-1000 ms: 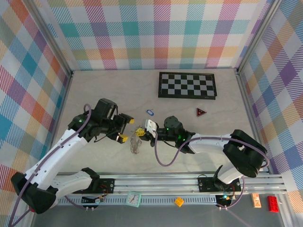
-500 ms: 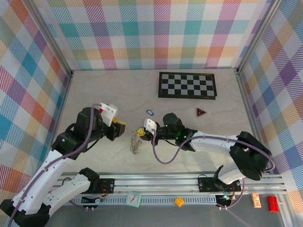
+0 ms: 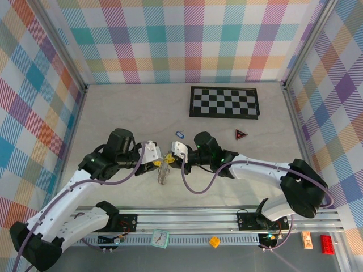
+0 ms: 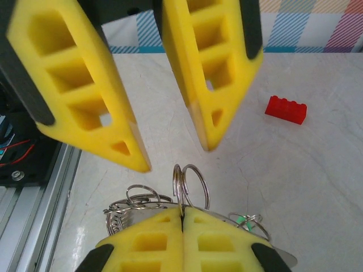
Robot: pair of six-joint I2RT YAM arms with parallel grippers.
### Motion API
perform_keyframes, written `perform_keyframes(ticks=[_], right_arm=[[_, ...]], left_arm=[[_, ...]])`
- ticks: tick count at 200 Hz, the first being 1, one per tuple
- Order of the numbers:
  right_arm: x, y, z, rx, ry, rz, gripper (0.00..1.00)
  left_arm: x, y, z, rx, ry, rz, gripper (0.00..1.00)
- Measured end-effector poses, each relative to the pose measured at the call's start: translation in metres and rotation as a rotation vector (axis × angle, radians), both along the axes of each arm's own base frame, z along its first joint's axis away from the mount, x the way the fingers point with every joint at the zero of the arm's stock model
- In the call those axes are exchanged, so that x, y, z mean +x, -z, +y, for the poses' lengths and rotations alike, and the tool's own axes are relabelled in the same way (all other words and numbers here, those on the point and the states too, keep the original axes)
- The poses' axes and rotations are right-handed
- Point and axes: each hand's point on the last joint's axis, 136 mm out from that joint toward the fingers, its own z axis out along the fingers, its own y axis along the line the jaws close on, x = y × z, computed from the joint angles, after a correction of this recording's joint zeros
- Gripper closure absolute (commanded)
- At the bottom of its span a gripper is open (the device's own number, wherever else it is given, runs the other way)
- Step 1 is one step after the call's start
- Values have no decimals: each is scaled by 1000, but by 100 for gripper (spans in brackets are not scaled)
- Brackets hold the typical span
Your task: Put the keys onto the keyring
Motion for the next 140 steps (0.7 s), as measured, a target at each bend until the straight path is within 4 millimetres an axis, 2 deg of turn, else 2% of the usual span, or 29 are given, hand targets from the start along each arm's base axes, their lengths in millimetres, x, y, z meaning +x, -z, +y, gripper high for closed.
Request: perform_keyframes(ticks=[26,64,116,131,140], right_arm=[[-3,0,-1,-6,-8,6,100],[-3,0,-2,-7,-9,8,100],[-1,-1,-3,-13,-3,13,100],[0,-2,-3,-12,1,12,77],[1,-5,-4,-7,5,13,72]], left_arm=[[2,4,-7,0,48,-8,72],[5,7,-12,0,79,-13,80],[4,11,-13,14,116,-24,100],[3,10,-13,14,118,-25,100],[3,10,-13,11,117,-26,100]])
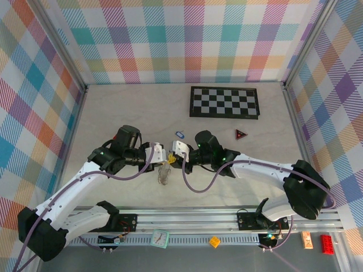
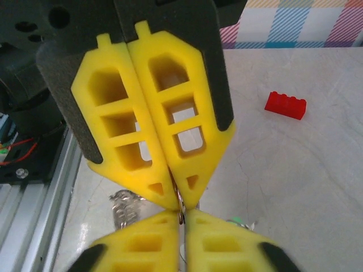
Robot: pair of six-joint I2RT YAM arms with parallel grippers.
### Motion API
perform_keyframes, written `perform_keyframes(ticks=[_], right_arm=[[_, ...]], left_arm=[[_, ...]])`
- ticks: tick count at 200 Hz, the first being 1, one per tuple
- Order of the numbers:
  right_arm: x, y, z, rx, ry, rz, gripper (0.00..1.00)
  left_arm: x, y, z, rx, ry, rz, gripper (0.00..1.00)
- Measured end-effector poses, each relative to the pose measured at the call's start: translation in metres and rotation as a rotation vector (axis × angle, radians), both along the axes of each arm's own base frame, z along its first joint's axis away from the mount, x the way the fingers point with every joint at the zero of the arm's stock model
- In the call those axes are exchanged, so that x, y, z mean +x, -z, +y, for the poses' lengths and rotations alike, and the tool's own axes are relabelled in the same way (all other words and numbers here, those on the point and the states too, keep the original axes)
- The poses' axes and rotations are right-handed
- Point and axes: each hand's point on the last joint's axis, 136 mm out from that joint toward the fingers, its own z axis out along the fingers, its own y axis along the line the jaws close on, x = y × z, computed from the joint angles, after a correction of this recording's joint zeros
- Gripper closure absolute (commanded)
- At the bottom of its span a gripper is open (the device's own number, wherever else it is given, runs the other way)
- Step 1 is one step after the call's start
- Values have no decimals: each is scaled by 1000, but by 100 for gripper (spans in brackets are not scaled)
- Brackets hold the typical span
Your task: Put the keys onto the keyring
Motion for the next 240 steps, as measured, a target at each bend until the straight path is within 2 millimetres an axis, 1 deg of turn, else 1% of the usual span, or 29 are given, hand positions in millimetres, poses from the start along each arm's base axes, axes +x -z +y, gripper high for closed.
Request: perform_keyframes(ticks=[12,29,45,55,70,82,106,126,143,198,240], right_arm=[[2,-8,-4,19,7,-9,70],[6,-16,-19,51,31,-10,69],[7,-16,-31,63,42,-2,70],[7,-13,-34,62,41,9,71],[1,-10,-34,62,14,29,74],[-3,-12,-33,70,-8,38,75],[-8,-14,-32,82,-34,56,74],[-7,-16,-31,92,-34,60,74],[-4,-16,-31,94,-16,64,74],[1,-24,-29,124,8,60,73],[0,-25,-29,127,7,63,73]], left_arm=[[0,-2,0,-14,-12,1,100],[-2,-6,-1,-79,-51,5,100],[-3,-9,-3,-169,-93,16,100],[-3,-10,-5,-228,-123,33,100],[-1,-13,-8,-306,-159,54,100],[1,-17,-11,-362,-176,65,100],[4,-30,-16,-448,-186,72,100],[5,-42,-19,-498,-178,72,100],[3,-47,-21,-521,-166,74,100],[-2,-46,-23,-530,-139,94,100],[-4,-46,-24,-525,-113,79,100]])
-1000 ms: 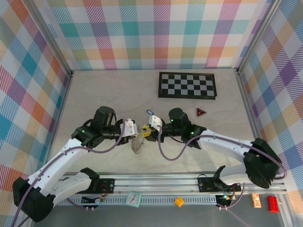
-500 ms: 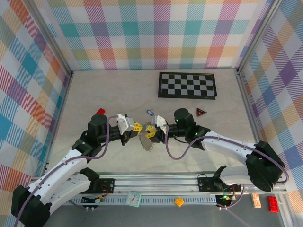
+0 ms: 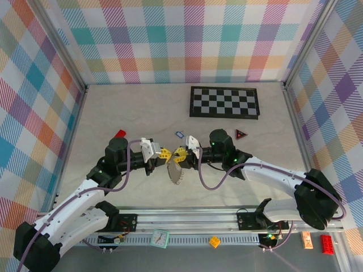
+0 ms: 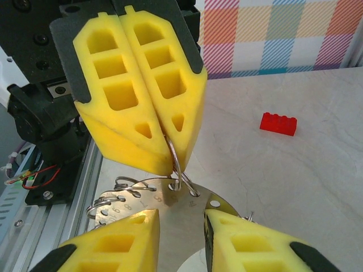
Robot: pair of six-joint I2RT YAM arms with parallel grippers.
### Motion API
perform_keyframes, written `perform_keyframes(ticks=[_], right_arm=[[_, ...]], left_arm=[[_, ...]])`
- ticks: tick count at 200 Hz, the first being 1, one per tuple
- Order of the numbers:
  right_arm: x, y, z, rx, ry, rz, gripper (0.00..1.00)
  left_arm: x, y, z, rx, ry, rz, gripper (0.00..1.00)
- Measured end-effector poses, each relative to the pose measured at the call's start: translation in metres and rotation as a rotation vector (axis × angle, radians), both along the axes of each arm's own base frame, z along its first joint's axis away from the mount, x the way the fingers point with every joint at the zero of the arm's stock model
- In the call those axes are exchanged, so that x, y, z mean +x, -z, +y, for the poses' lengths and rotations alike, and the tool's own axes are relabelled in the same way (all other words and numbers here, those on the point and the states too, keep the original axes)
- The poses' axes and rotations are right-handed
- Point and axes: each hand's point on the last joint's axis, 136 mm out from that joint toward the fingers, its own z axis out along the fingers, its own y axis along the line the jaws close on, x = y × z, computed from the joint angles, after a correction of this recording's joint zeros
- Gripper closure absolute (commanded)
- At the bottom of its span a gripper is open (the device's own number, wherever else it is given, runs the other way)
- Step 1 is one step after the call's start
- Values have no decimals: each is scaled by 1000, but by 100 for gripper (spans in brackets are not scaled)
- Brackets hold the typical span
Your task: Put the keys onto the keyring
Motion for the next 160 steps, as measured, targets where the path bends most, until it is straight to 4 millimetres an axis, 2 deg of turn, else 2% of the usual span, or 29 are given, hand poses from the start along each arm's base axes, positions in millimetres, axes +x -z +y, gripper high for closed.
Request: perform_keyframes(ticks=[121,160], right_arm=[[-4,-8,2,37,-23,2,75],[-8,-11,3,51,-45,-2,82]], left_arm=[[-2,8,-3,36,44,-38,100],[-3,14,-3,53,51,-26,100]])
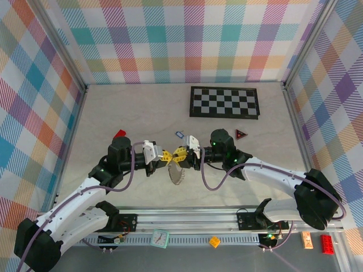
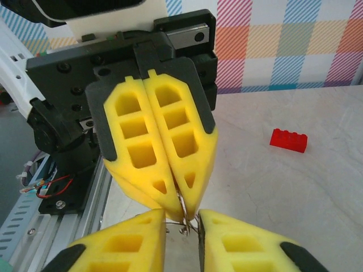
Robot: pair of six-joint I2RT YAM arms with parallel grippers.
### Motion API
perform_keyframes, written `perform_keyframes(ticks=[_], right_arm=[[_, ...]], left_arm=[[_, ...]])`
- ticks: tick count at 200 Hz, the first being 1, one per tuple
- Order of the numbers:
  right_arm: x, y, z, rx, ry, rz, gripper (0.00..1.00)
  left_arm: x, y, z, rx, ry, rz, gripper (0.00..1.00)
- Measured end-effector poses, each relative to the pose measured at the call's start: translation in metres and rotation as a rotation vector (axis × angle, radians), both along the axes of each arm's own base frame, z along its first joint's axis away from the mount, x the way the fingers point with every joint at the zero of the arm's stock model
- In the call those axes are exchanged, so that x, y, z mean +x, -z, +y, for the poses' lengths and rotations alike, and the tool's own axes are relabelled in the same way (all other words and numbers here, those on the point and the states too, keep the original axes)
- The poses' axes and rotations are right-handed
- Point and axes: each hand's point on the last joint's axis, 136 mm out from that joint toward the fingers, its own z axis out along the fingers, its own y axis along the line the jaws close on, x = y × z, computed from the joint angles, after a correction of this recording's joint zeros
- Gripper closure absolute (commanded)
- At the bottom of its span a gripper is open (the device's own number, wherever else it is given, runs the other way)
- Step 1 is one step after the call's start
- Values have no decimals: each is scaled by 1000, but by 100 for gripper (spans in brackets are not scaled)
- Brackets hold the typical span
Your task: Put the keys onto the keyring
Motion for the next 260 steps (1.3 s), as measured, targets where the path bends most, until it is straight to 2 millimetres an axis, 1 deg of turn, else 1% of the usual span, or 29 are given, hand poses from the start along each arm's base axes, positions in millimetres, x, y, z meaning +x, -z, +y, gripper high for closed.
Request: perform_keyframes(ticks=[23,60,86,132,153,172,260], right_arm=[[0,0,0,-1,-1,3,86],[2,3,0,-8,9,5,87],[5,6,1,-17,21,4,83],[5,12,-1,-29,36,-4,82],[6,15,-2,-36,43,-9,77],[6,17,-3,-42,50,-19,77],[2,18,-3,-39,35,-15,85]], left_arm=[[0,1,0,1,0,4,100],[2,3,-1,-3,-8,33,100],[3,5,-1,-3,-15,53,100],[2,6,-1,2,-11,56,100],[1,6,-2,2,-4,52,100],[1,6,-2,5,0,45,100],[-2,6,-4,4,18,43,100]])
